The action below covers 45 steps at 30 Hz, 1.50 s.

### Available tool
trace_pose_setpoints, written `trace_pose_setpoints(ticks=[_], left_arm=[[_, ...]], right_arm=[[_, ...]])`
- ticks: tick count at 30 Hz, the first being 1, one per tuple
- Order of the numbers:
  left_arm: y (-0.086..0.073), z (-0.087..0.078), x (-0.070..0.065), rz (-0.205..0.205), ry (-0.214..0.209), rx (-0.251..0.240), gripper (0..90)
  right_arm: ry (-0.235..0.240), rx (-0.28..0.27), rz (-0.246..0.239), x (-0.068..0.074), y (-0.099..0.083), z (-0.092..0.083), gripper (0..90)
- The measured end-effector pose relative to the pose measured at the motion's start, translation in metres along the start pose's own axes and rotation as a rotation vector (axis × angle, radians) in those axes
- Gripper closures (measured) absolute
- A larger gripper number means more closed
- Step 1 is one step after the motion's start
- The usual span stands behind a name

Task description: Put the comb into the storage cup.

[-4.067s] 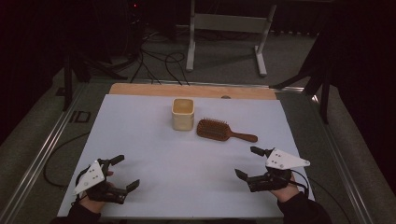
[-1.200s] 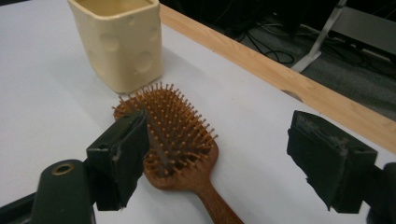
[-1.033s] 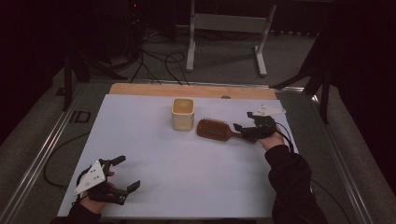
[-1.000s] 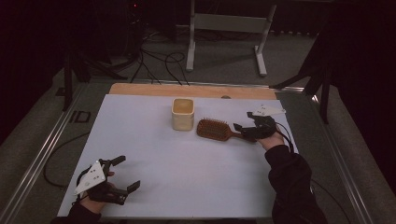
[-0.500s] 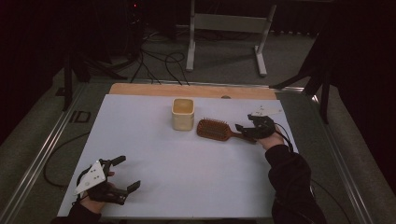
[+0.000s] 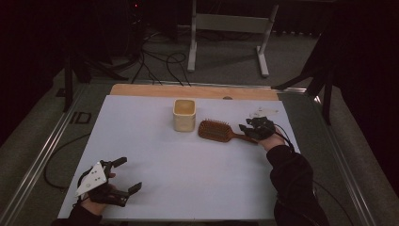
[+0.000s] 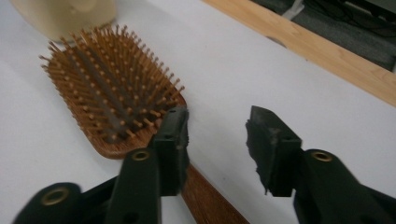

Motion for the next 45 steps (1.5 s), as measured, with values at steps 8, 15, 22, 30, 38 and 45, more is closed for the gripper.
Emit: trace_pose_setpoints(ticks=[8,15,22,30,38,45], left_arm=[[0.0,0.001,0.0,-0.002,-0.002,0.0,0.1],[-0.001,0.001,0.0,-0.004,-0.003,0.001,0.1],[-0.001,0.001,0.0,-0.003,-0.002,0.001,0.1],[-0.001,0.0,0.0,-0.003,-0.002,0.001,0.1],[0.0,0.0,0.0,-0.001,-0.003,0.0,0.1],[0.0,0.0,0.0,-0.002,-0.001,-0.002,0.1]], right_arm=[[-0.006,0.057,-0.019,-0.001,-0.007,0.007,72.9],[0.0,0.094,-0.014,-0.003,-0.015,0.014,88.6],[0.017,0.137,-0.034,0.0,-0.022,0.02,90.0],[0.018,0.159,-0.044,0.001,-0.026,0.027,90.0],[0.024,0.176,-0.053,0.003,-0.03,0.028,90.0],[0.032,0.181,-0.069,0.007,-0.033,0.026,90.0]])
Point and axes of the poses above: each handheld gripper's, and its own axes: z roughly forward along the jaws, y roughly out of its top, x roughly to its left, the point moved 8 cm from there along z, roughly forward along the jaws
